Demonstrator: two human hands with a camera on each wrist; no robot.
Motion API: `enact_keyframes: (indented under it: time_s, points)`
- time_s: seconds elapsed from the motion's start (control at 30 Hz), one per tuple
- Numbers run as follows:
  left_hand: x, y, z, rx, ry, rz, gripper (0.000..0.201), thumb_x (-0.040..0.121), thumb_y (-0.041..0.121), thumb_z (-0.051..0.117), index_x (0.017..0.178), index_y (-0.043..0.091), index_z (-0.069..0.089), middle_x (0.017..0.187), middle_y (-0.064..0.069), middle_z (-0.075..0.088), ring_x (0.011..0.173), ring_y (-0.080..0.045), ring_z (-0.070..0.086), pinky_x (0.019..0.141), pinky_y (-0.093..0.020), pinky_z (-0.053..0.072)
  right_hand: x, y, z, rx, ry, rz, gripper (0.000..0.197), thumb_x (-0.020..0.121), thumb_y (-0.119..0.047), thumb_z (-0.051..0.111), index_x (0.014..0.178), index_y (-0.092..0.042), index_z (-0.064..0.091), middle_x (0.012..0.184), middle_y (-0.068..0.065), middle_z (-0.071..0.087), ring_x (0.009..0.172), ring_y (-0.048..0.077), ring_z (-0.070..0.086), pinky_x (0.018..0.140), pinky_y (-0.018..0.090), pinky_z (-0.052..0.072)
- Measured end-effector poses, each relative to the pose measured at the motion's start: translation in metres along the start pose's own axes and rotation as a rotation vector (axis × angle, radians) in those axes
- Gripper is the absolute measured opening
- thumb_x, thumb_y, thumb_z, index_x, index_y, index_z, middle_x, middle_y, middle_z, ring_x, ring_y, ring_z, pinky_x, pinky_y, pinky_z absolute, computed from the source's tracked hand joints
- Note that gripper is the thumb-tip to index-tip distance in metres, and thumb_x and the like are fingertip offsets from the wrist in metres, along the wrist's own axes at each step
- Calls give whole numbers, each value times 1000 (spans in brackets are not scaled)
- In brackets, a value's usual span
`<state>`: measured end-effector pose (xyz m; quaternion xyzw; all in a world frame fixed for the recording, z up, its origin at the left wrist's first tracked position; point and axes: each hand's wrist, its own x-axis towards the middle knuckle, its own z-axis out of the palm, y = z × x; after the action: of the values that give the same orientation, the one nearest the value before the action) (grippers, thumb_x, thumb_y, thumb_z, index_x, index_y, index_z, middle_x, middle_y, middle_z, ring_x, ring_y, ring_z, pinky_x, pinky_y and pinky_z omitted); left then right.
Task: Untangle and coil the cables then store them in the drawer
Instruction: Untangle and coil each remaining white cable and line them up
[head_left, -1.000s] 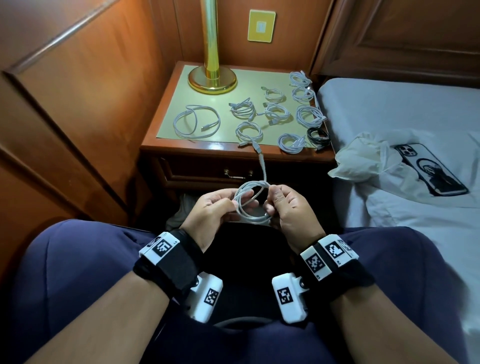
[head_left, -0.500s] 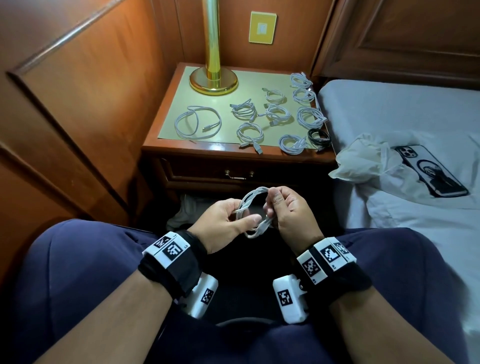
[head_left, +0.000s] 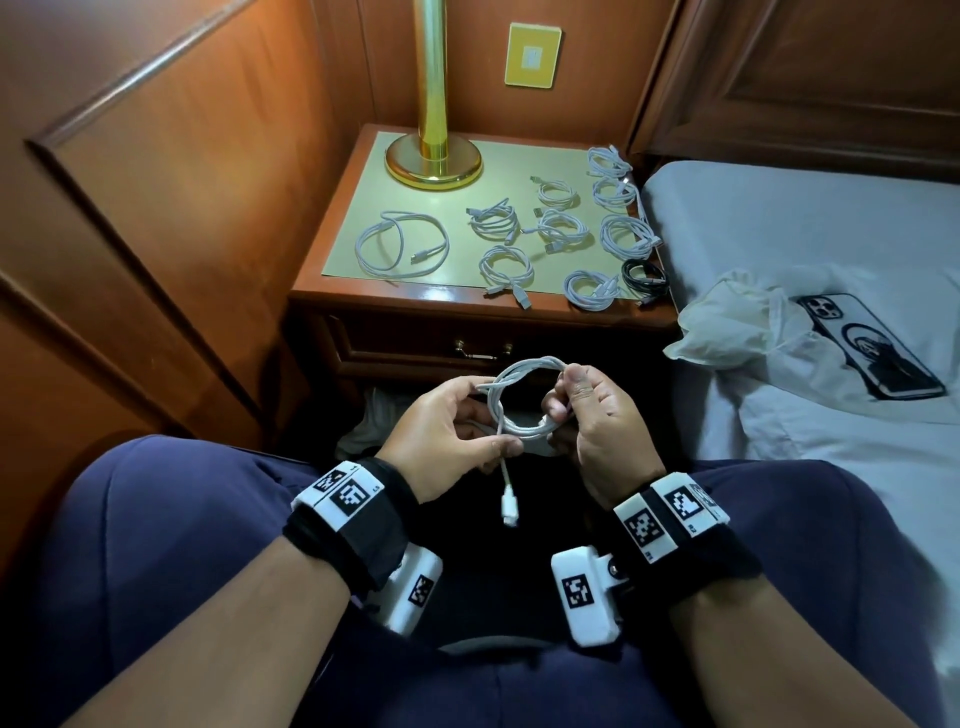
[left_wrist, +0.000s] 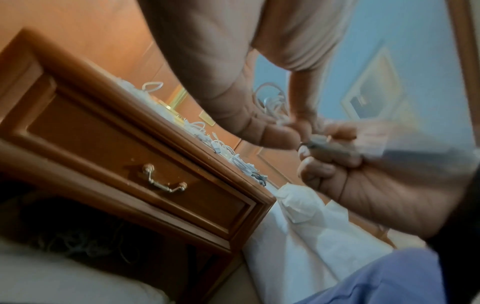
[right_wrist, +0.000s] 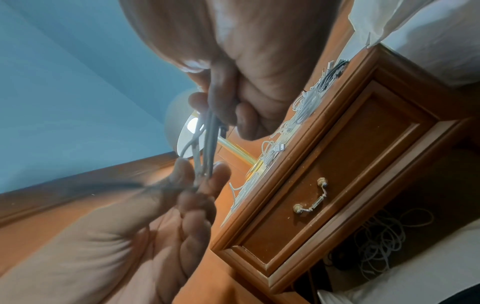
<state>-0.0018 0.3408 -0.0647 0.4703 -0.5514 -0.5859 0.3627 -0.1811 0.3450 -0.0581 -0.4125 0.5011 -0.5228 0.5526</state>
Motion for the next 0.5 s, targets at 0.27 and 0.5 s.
enact_keyframes:
  time_s: [0.27,0.5]
  points:
    - [-3,7,4,-246,30,-99,16,97,-10,49,103,-4,63,80,-11,66,58,-18,63,48,-24,51,1,-3,-6,-46,15,-96,30,99,-39,43,80,-16,49,63,-3,52,51,10,38,46,22,32]
    - [-7,9,11,-245,25,-87,23,83,6,76,97,1,58,73,-6,65,52,-16,56,50,-27,50,-3,-2,-1,-157,-5,-163,31,107,-26,37,82,-13,49,65,-4,54,51,9,42,47,22,36]
